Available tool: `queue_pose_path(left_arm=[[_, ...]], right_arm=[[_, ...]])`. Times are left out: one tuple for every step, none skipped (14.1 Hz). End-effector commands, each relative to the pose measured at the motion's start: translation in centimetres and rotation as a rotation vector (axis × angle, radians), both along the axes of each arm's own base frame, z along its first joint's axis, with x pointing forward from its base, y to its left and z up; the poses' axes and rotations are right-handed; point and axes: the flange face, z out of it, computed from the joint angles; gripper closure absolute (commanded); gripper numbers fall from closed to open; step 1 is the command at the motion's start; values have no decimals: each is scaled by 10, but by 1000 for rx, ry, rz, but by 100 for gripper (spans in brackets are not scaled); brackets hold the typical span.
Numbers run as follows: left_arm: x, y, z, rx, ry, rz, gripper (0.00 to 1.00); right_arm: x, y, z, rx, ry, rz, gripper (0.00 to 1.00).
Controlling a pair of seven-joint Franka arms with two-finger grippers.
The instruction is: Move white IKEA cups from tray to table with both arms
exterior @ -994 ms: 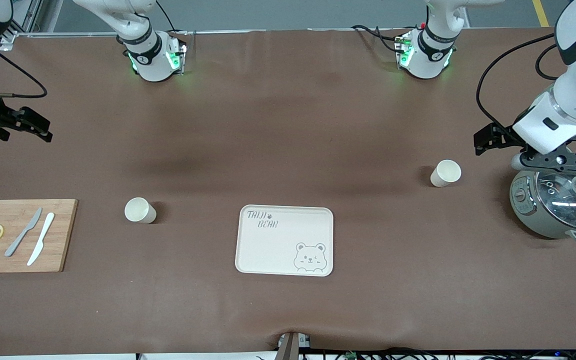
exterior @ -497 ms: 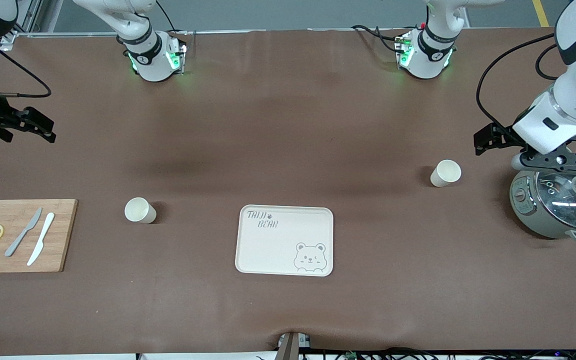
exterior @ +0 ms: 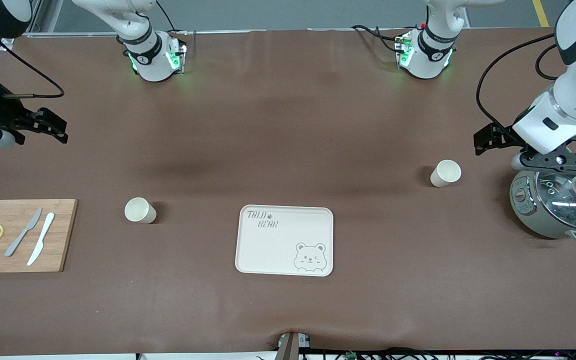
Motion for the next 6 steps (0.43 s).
queue_pose_path(left_arm=[[0, -2, 4, -2, 7, -9, 0], [0, -2, 4, -2, 7, -9, 0], [0, -2, 4, -1, 7, -9, 0], [0, -2, 4, -1, 7, -9, 0], [1, -2, 5, -1, 5, -9, 0], [1, -2, 5, -1, 5, -8, 0]], right_arm=[[2, -3, 0, 1, 2, 2, 0], [2, -3, 0, 1, 2, 2, 0], [2, -3, -1, 1, 4, 2, 0], [1, -3, -1, 1, 5, 2, 0], [1, -3, -1, 1, 7, 2, 0], [1, -3, -1, 1, 7, 2, 0]])
